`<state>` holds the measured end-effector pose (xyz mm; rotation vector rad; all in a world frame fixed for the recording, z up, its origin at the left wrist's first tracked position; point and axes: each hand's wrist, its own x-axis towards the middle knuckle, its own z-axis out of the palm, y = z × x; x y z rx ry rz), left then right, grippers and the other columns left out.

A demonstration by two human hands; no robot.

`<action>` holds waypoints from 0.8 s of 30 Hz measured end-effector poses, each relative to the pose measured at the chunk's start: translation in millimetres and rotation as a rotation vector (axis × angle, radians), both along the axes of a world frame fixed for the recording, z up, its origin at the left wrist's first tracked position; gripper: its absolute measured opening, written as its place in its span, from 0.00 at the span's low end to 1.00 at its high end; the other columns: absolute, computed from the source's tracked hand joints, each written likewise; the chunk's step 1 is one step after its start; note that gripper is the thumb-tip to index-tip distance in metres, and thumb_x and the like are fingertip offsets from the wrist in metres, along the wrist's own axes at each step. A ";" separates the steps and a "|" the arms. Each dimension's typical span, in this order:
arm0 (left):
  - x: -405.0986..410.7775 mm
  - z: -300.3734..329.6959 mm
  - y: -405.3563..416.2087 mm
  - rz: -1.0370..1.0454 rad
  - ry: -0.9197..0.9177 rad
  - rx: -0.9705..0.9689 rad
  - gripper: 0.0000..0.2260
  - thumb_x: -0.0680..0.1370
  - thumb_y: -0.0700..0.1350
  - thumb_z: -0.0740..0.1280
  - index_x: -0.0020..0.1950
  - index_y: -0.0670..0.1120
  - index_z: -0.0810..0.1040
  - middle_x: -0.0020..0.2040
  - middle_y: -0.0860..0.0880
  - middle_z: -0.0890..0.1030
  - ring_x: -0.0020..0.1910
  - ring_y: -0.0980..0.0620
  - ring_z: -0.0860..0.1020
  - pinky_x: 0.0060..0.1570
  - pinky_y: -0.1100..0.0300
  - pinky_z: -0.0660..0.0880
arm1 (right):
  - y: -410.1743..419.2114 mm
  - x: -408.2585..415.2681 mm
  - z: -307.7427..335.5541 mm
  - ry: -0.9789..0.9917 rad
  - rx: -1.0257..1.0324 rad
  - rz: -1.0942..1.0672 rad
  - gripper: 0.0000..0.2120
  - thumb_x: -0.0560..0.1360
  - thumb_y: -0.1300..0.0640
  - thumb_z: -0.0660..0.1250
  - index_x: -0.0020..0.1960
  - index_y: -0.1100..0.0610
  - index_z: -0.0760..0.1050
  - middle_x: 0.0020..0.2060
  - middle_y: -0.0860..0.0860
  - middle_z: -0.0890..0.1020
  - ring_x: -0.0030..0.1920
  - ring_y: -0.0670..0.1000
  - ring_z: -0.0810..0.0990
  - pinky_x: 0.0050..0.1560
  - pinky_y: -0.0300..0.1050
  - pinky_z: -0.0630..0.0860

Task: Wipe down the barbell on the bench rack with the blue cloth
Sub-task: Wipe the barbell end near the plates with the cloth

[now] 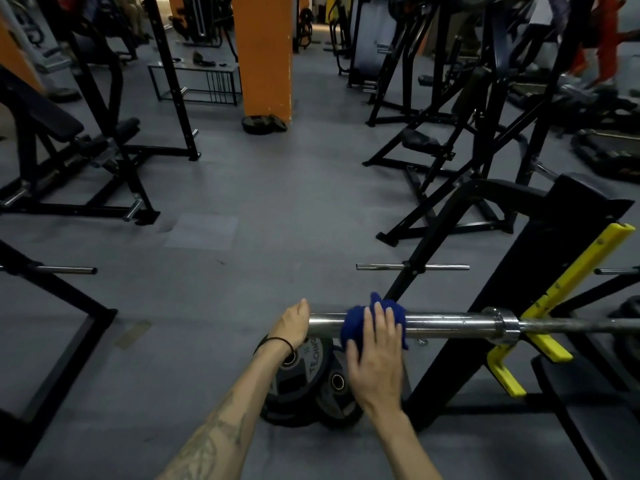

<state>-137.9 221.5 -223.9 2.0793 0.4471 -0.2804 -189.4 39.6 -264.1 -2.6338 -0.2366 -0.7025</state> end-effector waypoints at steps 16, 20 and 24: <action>-17.0 -9.5 -4.8 -0.060 -0.393 0.156 0.13 0.86 0.51 0.53 0.43 0.49 0.66 0.43 0.50 0.69 0.41 0.48 0.71 0.44 0.54 0.65 | 32.9 -23.5 -6.3 0.046 -0.149 0.263 0.38 0.81 0.44 0.61 0.83 0.63 0.55 0.83 0.59 0.52 0.83 0.61 0.50 0.82 0.57 0.49; -13.0 -7.4 -0.6 -0.113 -0.390 0.221 0.13 0.85 0.53 0.53 0.42 0.51 0.64 0.43 0.52 0.68 0.40 0.50 0.71 0.42 0.54 0.63 | -12.6 -7.8 -6.5 -0.056 -0.290 0.329 0.33 0.80 0.51 0.64 0.82 0.60 0.60 0.84 0.57 0.54 0.83 0.59 0.55 0.78 0.60 0.58; -9.4 -10.4 -1.9 -0.079 -0.401 0.224 0.15 0.86 0.51 0.53 0.42 0.47 0.64 0.41 0.49 0.68 0.37 0.50 0.68 0.39 0.52 0.65 | -3.0 -13.6 -3.7 0.039 -0.032 0.014 0.36 0.81 0.48 0.59 0.83 0.63 0.54 0.84 0.59 0.52 0.83 0.62 0.50 0.80 0.61 0.52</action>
